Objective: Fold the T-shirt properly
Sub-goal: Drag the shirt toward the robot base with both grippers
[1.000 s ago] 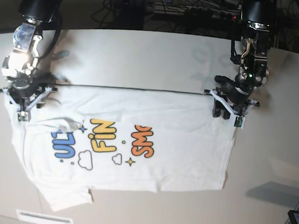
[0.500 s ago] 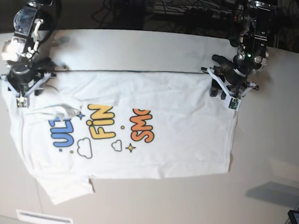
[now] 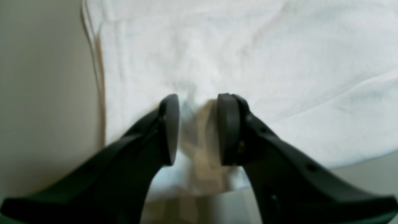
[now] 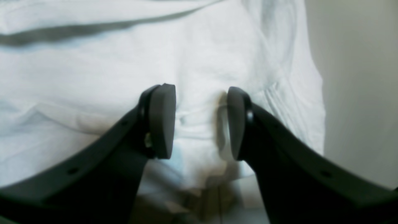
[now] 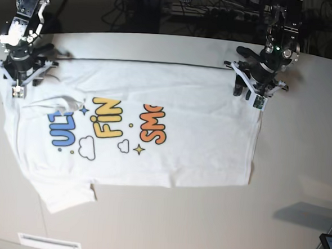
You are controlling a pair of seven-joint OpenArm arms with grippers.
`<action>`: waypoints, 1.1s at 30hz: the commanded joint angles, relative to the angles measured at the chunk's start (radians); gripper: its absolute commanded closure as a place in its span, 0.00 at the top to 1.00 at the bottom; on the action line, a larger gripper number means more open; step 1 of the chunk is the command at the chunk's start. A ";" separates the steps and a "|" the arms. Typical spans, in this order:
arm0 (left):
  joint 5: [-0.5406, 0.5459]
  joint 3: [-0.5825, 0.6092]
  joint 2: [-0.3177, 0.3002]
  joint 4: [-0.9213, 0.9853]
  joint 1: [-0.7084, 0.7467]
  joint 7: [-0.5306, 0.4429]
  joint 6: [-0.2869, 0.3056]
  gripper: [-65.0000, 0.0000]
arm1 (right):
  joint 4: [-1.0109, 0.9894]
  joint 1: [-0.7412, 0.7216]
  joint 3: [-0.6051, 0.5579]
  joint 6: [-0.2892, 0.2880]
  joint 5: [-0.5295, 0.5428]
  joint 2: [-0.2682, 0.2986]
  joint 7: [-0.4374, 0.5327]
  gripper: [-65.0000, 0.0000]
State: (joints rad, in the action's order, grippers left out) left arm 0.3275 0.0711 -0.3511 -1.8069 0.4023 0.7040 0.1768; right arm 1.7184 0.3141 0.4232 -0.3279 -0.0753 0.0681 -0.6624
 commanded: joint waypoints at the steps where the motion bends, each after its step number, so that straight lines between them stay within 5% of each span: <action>1: -0.057 -0.001 0.001 -0.021 0.020 0.049 -0.001 0.32 | 0.007 0.024 0.012 -0.004 -0.036 0.005 -0.086 0.40; 8: -0.193 -0.001 0.067 -0.090 0.085 0.050 0.000 0.32 | 0.047 0.084 0.016 -0.004 -0.033 -0.012 -0.079 0.40; 33: -0.195 -0.004 0.070 -0.141 0.209 0.047 0.000 0.32 | 0.078 0.147 0.016 -0.004 -0.037 -0.040 -0.076 0.40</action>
State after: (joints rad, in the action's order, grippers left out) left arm 0.1390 0.0662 -0.2749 -1.9495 0.6010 0.7067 0.1688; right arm 1.8038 0.4412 0.4366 -0.3134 -0.0891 0.0303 -0.6491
